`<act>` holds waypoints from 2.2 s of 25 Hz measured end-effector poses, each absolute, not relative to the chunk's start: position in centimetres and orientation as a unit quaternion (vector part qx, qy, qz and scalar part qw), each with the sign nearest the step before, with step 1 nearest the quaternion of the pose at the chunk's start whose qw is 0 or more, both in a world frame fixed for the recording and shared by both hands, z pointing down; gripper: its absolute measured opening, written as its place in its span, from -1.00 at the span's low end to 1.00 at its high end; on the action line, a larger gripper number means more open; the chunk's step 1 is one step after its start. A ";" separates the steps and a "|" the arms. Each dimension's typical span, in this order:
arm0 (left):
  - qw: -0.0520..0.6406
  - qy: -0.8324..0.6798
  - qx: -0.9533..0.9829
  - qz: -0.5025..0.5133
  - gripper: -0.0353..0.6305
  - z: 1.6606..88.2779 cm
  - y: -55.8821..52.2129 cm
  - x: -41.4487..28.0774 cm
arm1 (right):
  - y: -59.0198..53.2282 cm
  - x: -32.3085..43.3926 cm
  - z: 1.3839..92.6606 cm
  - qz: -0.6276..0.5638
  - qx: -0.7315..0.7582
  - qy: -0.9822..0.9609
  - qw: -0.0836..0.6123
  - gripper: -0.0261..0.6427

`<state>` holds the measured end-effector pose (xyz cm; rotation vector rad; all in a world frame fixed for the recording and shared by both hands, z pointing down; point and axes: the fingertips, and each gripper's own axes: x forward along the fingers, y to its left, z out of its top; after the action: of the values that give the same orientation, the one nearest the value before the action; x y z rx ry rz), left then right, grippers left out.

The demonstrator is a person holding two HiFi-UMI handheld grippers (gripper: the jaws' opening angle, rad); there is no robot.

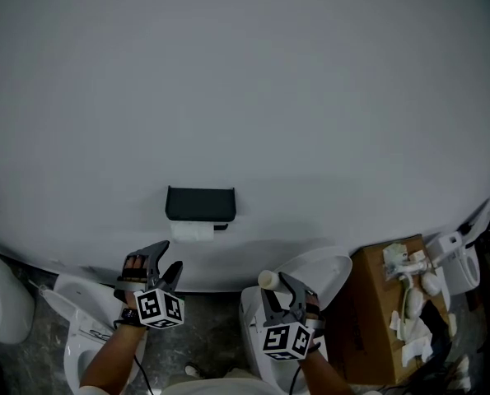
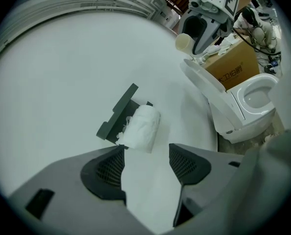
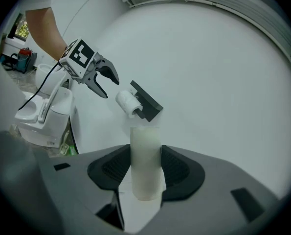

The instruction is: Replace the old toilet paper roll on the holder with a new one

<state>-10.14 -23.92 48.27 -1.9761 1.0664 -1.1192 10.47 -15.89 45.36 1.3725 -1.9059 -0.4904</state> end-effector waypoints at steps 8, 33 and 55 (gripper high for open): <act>0.276 0.426 -0.761 -0.405 -0.58 47.6 -23.2 -12.8 | -16.7 8.2 44.3 -0.187 0.525 -0.757 0.340 -0.35; 0.134 0.554 -0.800 -0.187 -0.88 40.1 -18.4 -19.3 | -16.7 10.8 39.2 -0.105 0.574 -0.775 0.242 -0.35; 0.059 0.591 -0.790 -0.154 -0.88 42.1 -12.5 -22.6 | -11.4 15.7 38.3 -0.033 0.617 -0.769 0.165 -0.35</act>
<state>-22.59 -12.45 42.15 -2.3921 1.7906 -0.4651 15.71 -11.41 38.35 1.7569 -2.1912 -0.0935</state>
